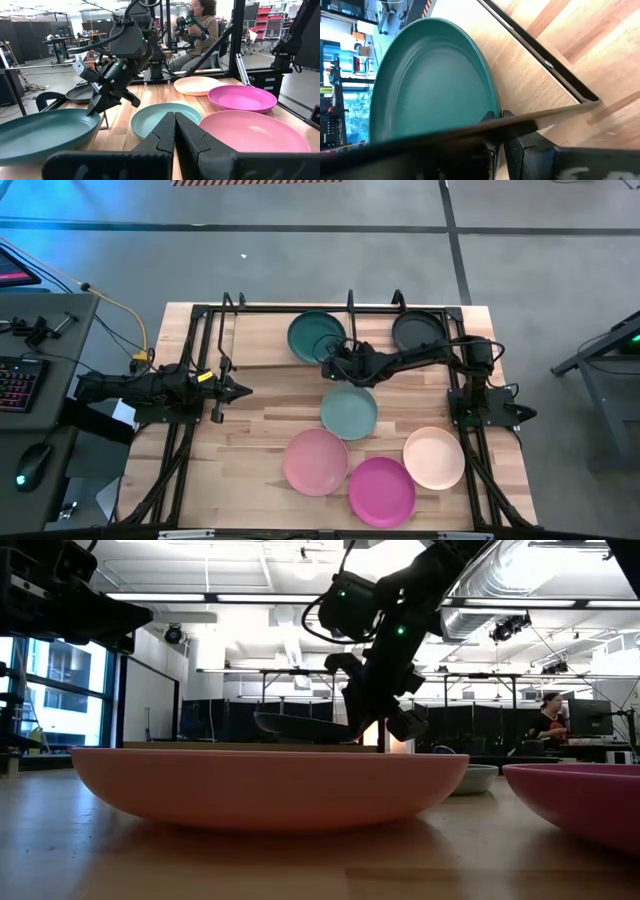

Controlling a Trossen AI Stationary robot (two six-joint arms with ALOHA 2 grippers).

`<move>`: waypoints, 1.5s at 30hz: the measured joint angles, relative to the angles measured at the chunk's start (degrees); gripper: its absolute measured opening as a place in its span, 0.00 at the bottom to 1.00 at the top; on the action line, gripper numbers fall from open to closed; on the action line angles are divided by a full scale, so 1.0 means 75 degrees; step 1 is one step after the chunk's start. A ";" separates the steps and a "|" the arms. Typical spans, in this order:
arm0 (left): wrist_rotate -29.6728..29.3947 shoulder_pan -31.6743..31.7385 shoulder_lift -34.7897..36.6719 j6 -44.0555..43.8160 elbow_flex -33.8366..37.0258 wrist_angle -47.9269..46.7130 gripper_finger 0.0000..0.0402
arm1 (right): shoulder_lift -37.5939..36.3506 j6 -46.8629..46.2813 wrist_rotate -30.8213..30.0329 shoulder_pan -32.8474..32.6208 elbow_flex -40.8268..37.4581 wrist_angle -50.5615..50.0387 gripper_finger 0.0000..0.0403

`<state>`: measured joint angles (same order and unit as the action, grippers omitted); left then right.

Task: Place and stack plates onto a shelf
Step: Put the dark green plate on the shelf

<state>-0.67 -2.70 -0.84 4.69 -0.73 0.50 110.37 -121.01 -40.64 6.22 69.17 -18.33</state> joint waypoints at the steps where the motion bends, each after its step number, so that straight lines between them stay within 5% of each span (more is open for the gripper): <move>1: 0.0000 0.0000 0.0000 0.0000 0.0000 -0.0001 0.00 | 0.0000 0.0013 0.0011 0.0024 0.0000 0.0041 0.00; 6: -0.0002 0.0000 0.0000 0.0000 0.0000 0.0002 0.00 | 0.0000 0.0198 -0.0044 0.0125 0.0000 0.0207 0.02; 12: -0.0001 -0.0001 -0.0001 0.0000 0.0000 -0.0001 0.00 | -0.0006 0.0417 0.0001 0.0196 0.0000 0.0194 0.16; 23: -0.0002 0.0000 0.0000 0.0000 0.0000 -0.0001 0.00 | -0.0355 0.2131 0.1326 0.0180 0.0000 -0.0540 0.37; 33: -0.0002 -0.0001 0.0000 0.0000 0.0000 0.0000 0.00 | -0.0951 0.2769 0.0960 0.0163 0.0000 -0.0251 0.38; 40: -0.0002 -0.0002 0.0000 0.0000 0.0000 -0.0002 0.00 | -0.1209 0.5301 0.1966 -0.0250 -0.0003 0.0607 0.37; 45: -0.0002 -0.0001 -0.0002 0.0000 0.0000 -0.0001 0.00 | -0.1161 0.5942 0.2463 -0.0473 0.0003 -0.0208 0.17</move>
<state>-0.69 -2.71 -0.86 4.69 -0.73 0.49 101.66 -76.44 -22.17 2.68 69.19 -19.89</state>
